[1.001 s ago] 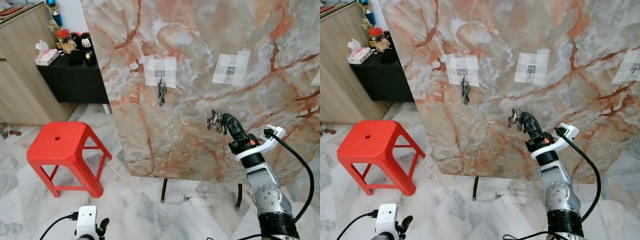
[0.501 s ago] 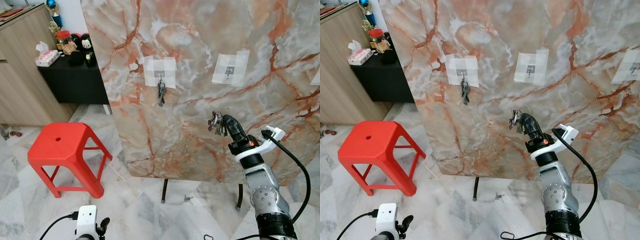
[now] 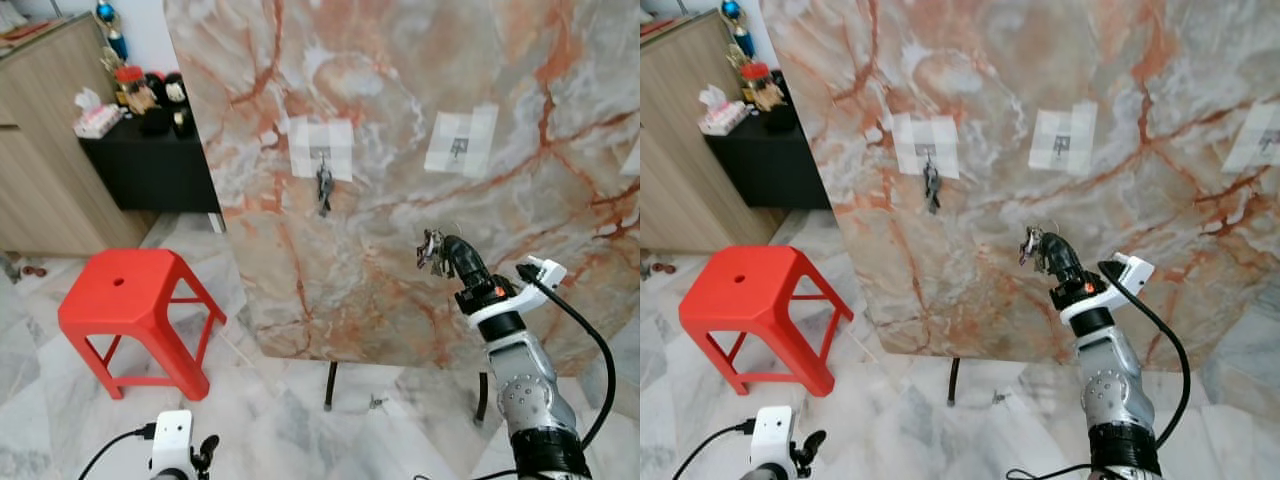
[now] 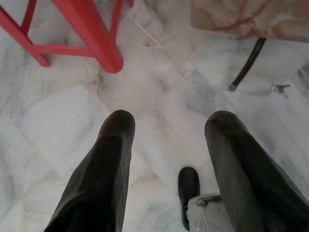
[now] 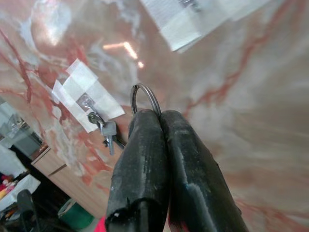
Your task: Hang keys on a hook
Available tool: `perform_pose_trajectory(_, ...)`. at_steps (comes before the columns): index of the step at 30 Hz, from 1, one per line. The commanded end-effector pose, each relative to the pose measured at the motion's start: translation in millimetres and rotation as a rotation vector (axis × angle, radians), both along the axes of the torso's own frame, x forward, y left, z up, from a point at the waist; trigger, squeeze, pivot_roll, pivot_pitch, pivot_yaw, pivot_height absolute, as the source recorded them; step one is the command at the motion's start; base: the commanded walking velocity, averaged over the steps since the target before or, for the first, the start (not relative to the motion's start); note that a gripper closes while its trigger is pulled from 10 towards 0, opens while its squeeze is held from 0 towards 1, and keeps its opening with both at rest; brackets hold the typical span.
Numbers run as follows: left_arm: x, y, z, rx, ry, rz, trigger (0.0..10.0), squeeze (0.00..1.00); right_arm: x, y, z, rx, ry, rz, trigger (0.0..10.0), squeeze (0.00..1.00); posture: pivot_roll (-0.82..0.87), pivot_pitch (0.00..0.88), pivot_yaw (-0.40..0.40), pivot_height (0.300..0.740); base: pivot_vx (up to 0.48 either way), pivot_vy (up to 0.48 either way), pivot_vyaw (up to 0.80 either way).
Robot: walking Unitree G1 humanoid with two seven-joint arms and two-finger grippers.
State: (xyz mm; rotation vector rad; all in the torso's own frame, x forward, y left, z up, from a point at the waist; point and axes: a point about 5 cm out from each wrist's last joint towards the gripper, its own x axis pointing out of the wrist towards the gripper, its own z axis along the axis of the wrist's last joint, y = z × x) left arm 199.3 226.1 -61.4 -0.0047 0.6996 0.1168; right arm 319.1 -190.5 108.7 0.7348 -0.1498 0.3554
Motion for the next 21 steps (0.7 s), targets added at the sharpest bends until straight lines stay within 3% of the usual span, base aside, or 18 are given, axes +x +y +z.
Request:
perform_pose_trajectory(1, -3.1, 2.2, -1.5, -0.004, 0.012, 0.017, 10.0, 0.00, 1.7, 3.3, 1.7, -0.014, -0.007, 0.009, 10.0, 0.00, 0.06, 0.024, 0.046, 0.740, 0.300, 0.000, 0.00)
perform_pose_trajectory(12, -4.4, 5.5, -1.6, -0.003, 0.017, 0.024, 10.0, 0.00, 3.2, 4.4, 3.0, -0.018, -0.014, 0.013, 10.0, 0.00, 0.06, 0.028, 0.046, 0.740, 0.299, 0.000, 0.00)
perform_pose_trajectory(21, -4.1, 5.3, -1.0, -0.007, 0.005, 0.025, 10.0, 0.00, -1.2, 10.3, 0.5, -0.015, -0.026, 0.033, 10.0, 0.00, 0.06, 0.034, 0.051, 0.740, 0.000, 0.000, 0.00)
